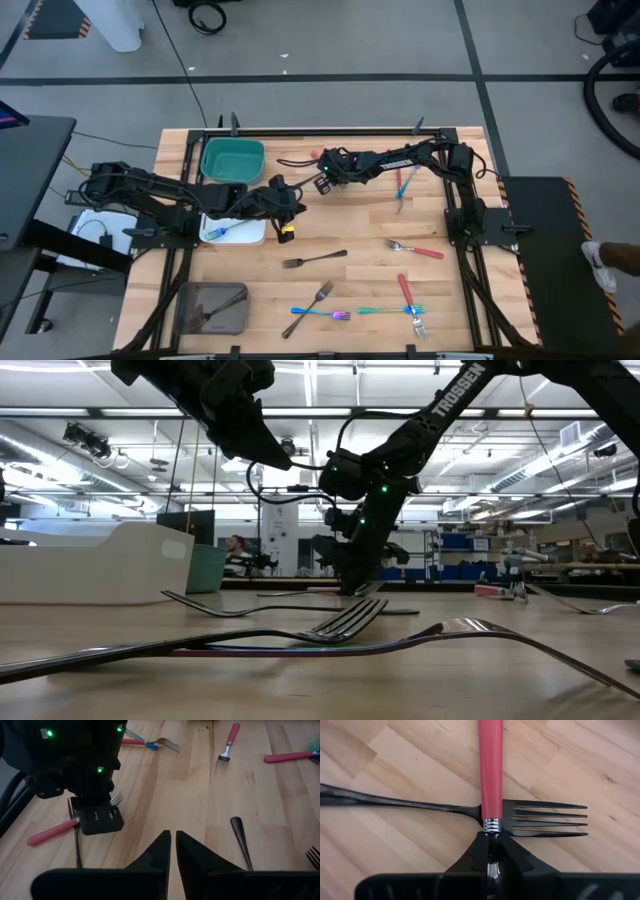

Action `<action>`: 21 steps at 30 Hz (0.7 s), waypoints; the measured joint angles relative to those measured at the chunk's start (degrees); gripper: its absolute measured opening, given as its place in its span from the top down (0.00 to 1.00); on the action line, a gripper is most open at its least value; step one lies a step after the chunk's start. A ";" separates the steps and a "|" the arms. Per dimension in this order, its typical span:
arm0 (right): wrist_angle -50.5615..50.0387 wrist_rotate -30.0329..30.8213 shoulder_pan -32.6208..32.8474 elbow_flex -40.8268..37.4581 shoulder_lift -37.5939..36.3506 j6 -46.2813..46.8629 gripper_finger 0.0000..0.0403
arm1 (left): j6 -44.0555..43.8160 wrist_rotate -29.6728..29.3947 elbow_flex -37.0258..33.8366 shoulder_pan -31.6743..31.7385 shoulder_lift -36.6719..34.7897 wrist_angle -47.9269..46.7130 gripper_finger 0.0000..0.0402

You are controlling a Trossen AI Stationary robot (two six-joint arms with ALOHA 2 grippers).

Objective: Sort silverware by color (type)
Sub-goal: Put the pink fork into the green bin

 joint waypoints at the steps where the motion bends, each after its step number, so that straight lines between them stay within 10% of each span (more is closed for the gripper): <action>1: -0.14 -0.08 0.00 -0.05 -0.50 -0.57 0.94 | 0.00 0.00 0.00 -0.01 0.00 0.00 0.90; 21: -16.48 9.39 2.26 -0.37 -21.88 -13.96 0.94 | -0.28 0.00 0.00 1.08 0.00 1.63 0.90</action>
